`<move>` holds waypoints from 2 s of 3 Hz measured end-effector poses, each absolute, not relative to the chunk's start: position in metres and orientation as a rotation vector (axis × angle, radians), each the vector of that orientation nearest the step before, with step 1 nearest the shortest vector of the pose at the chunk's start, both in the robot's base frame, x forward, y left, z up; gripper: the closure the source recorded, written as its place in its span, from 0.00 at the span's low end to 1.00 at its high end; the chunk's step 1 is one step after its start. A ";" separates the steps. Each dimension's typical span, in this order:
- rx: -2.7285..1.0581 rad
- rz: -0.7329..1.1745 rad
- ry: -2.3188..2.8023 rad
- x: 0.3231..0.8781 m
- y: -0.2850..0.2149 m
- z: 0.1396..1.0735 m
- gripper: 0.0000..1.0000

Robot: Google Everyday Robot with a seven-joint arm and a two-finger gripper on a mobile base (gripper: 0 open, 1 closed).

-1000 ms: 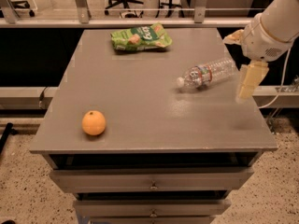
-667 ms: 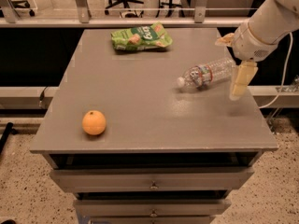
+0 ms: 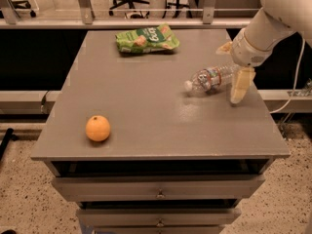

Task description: Move water bottle near orange

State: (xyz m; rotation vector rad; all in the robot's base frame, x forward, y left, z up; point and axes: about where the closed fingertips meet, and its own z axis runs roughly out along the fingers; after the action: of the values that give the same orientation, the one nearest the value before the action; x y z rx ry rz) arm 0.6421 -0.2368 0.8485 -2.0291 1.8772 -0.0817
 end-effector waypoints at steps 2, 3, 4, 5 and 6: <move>-1.992 -0.092 2.009 0.658 -0.227 0.856 0.70; -1.970 -0.062 2.057 0.653 -0.216 0.870 0.93; -1.870 0.023 2.130 0.644 -0.204 0.896 1.00; -1.875 0.022 2.119 0.647 -0.200 0.893 1.00; -1.896 0.047 2.092 0.643 -0.147 0.896 1.00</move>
Offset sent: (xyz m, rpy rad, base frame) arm 0.0193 0.0059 0.0125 -0.0572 0.0579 -0.1166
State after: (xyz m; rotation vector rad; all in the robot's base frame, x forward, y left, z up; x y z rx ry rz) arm 0.6427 -0.1474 0.8960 -1.8962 2.0919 0.0473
